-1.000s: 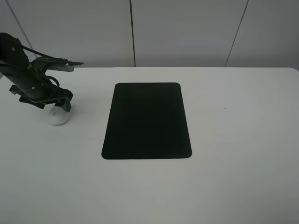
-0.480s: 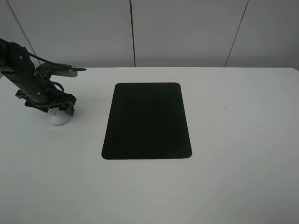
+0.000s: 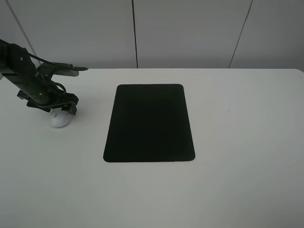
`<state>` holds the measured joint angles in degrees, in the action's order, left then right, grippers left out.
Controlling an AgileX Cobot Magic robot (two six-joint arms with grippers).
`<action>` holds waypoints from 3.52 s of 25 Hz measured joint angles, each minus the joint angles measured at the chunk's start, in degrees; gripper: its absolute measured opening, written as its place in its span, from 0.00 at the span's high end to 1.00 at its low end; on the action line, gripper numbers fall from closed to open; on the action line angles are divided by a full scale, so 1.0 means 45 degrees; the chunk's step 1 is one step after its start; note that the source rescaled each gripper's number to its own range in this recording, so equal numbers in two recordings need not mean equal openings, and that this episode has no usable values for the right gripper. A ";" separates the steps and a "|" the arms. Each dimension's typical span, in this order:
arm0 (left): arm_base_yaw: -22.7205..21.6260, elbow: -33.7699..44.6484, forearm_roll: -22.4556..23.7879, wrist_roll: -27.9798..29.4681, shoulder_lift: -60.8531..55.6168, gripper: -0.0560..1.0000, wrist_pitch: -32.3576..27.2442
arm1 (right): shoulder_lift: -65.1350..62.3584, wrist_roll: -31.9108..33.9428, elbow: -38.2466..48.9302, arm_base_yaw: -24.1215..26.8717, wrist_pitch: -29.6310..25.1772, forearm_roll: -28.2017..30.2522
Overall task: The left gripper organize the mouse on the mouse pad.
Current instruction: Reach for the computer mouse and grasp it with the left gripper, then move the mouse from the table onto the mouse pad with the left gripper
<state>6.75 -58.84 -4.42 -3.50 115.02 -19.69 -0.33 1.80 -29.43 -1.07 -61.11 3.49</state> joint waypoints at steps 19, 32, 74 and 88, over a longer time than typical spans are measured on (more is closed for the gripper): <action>0.0000 0.0013 -0.0896 -0.0014 0.0393 0.94 0.0128 | 0.0000 0.0000 0.0000 0.0000 0.0000 0.0000; 0.0000 0.0000 -0.1629 0.0398 0.0393 0.94 0.0427 | 0.0000 0.0000 0.0000 0.0000 0.0000 0.0000; 0.4267 -0.3332 -0.1388 0.3797 -0.0150 0.94 -0.1708 | 0.0000 0.0000 0.0000 0.0000 0.0000 0.0036; 0.6459 -0.6341 -0.1404 0.6002 0.2567 0.94 -0.3411 | 0.0000 0.0000 0.0000 0.0000 0.0000 0.0036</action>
<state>35.81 -87.37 -10.74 23.51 126.58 -35.04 -0.33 1.80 -29.43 -1.07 -61.11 3.66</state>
